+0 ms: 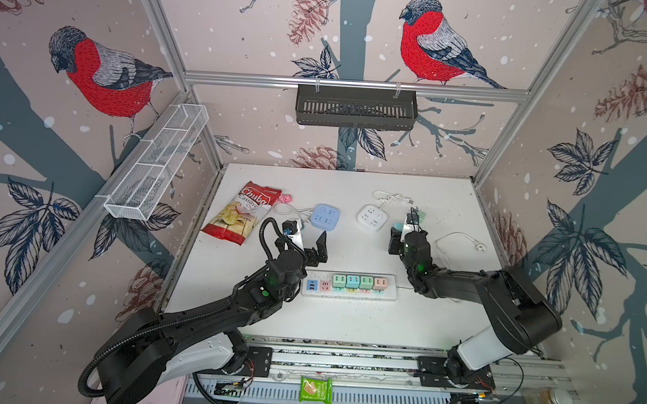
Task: Insert the plug
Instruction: 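Carry the teal adapter with the right gripper toward the left gripper over the strip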
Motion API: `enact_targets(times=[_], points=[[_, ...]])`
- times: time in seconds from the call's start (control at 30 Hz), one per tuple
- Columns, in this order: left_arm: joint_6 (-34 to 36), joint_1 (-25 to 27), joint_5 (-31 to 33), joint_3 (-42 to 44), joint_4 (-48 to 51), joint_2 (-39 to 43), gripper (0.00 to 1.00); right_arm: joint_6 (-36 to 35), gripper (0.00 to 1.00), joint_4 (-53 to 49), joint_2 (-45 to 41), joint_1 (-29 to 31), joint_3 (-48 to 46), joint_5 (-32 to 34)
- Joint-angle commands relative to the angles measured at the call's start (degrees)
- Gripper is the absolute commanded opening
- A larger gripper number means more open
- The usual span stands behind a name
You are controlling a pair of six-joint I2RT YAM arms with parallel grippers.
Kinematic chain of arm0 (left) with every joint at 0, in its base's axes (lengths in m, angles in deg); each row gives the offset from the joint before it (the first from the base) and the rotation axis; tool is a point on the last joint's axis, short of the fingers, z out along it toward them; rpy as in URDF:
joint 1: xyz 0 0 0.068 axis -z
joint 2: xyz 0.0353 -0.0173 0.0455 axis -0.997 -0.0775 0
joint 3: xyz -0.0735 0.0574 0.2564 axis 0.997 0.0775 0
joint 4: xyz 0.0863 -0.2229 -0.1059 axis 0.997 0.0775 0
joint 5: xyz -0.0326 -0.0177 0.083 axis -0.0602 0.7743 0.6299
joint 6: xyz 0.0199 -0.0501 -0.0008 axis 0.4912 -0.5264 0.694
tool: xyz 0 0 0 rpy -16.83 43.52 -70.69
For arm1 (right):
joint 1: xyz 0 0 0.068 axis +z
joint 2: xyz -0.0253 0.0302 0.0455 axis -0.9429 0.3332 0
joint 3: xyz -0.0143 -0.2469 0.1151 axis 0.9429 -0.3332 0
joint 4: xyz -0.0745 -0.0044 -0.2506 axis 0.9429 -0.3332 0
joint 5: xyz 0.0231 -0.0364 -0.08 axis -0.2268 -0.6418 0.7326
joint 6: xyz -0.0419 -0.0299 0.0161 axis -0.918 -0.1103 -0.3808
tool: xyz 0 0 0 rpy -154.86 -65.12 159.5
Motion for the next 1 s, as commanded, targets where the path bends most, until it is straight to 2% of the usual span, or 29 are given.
enact_targets(times=[0.0,0.1,0.2,0.27,0.4,0.5,0.57,0.63,0.77,0.83,0.9,0.97], points=[[5.5,0.8,-1.0,0.9,-4.2,2.4,0.99,-8.0,0.17,16.3,-3.4,2.9,-5.1,-1.2],[11.0,1.0,-10.4,3.7,-5.8,6.4,0.99,-12.4,0.17,27.0,-4.9,4.7,-10.8,-3.1],[16.2,1.2,-19.9,5.7,-6.1,8.7,0.99,-14.9,0.14,32.4,-5.4,5.1,-14.3,-6.9],[14.3,1.1,-17.7,6.3,-8.7,8.2,0.99,-16.3,0.10,34.8,-5.0,5.3,-15.3,-7.6],[8.5,1.2,-10.5,4.5,-9.5,5.8,0.99,-20.1,0.09,41.9,-2.7,7.2,-17.5,-8.2],[-0.8,1.2,-1.0,2.9,-8.0,4.2,0.99,-24.4,0.06,49.4,-0.4,9.3,-19.5,-7.3],[-5.6,1.3,5.5,2.5,-7.1,3.4,0.99,-27.7,0.04,58.6,2.7,10.4,-22.2,-7.5],[-9.0,1.3,8.6,2.0,-5.5,3.0,0.99,-29.9,0.03,57.2,3.4,10.8,-21.7,-8.9],[-14.8,1.3,8.6,0.1,-0.9,3.5,0.99,-29.9,0.02,58.5,4.5,10.8,-21.7,-10.8],[-15.3,1.3,6.8,-1.6,1.7,3.7,0.99,-30.0,0.02,58.5,4.1,10.8,-22.0,-12.4],[-16.0,1.3,5.5,-5.9,9.6,3.7,0.98,-30.6,0.02,58.5,3.6,10.7,-22.4,-13.6],[-13.6,1.3,3.8,-10.1,14.8,3.0,0.97,-32.0,0.02,58.5,2.6,10.8,-23.6,-17.2]])
